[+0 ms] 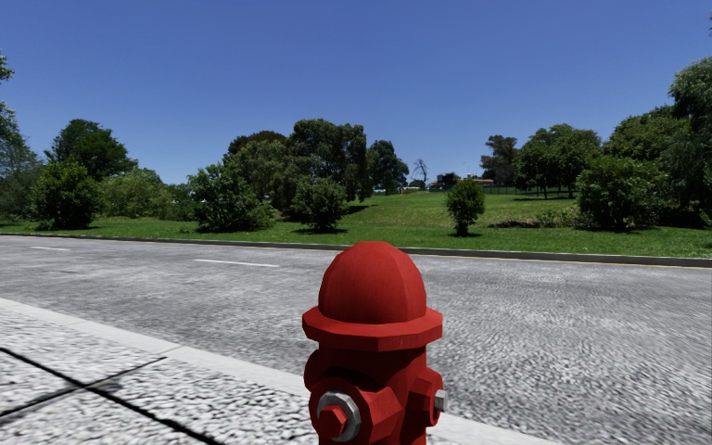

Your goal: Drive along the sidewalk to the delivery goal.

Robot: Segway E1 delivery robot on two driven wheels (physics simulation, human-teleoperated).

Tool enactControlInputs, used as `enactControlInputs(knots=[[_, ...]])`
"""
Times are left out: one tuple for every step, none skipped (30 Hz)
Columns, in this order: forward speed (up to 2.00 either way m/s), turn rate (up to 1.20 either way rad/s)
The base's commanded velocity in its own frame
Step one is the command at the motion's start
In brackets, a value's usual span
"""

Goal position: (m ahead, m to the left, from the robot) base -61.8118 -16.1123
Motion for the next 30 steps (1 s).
enactControlInputs(knots=[[0.00, -0.71], [0.00, -0.66], [0.00, -0.64], [0.00, -0.64], [0.00, -0.64], [0.00, -0.64], [0.00, -0.64], [0.00, -0.64], [-0.05, -0.64], [-0.05, -0.64], [-0.08, -0.64], [-0.09, -0.64], [-0.13, -0.64], [-0.24, -0.64], [-0.24, -0.64], [-0.29, -0.64], [-0.29, -0.64], [-0.29, -0.63], [-0.29, -0.62], [-0.29, -0.61], [-0.29, -0.61], [-0.29, -0.61], [-0.29, -0.61], [-0.29, -0.61], [-0.29, -0.61], [-0.29, -0.61], [-0.30, -0.61], [-0.30, -0.61], [-0.31, -0.61], [-0.31, -0.61]])
